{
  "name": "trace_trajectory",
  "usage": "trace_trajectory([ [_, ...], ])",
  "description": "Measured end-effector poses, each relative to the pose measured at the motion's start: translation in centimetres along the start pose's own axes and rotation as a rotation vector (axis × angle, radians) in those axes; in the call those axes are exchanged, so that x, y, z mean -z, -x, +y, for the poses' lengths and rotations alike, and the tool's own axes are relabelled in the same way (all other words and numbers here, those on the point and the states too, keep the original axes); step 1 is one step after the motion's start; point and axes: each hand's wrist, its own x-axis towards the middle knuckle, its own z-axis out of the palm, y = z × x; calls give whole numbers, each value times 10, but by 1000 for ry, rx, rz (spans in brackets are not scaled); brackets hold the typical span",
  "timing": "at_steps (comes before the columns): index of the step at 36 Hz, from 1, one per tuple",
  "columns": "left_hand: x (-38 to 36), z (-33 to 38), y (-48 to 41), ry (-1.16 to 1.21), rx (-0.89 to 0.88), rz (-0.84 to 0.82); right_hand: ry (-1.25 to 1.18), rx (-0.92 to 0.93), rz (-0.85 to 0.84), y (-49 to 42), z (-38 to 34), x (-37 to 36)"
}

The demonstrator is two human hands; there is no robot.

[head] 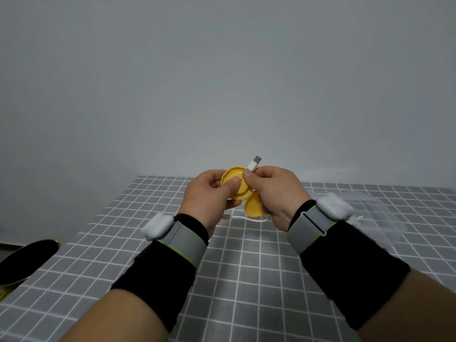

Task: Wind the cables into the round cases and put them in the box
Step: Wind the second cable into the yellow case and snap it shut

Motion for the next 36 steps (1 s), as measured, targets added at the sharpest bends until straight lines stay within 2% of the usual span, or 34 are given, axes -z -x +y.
trace_trajectory([
  [5,11,9,-2,-258,-41,-92,93,13,-88,-1,-3,11],
  [10,18,29,-2,-622,-131,-250,331,147,-218,0,-9,18],
  [13,21,36,-1,-751,-109,-346,446,168,-274,1,-13,20],
  [17,21,36,0,-866,-161,-339,461,165,-284,4,-10,20],
  [26,24,21,-1,-716,-169,-219,491,225,-140,3,-3,21],
  [32,21,14,-4,-569,-157,-119,497,168,-24,8,-2,16],
  [36,17,10,-5,-531,-160,-53,420,100,71,12,0,10],
])
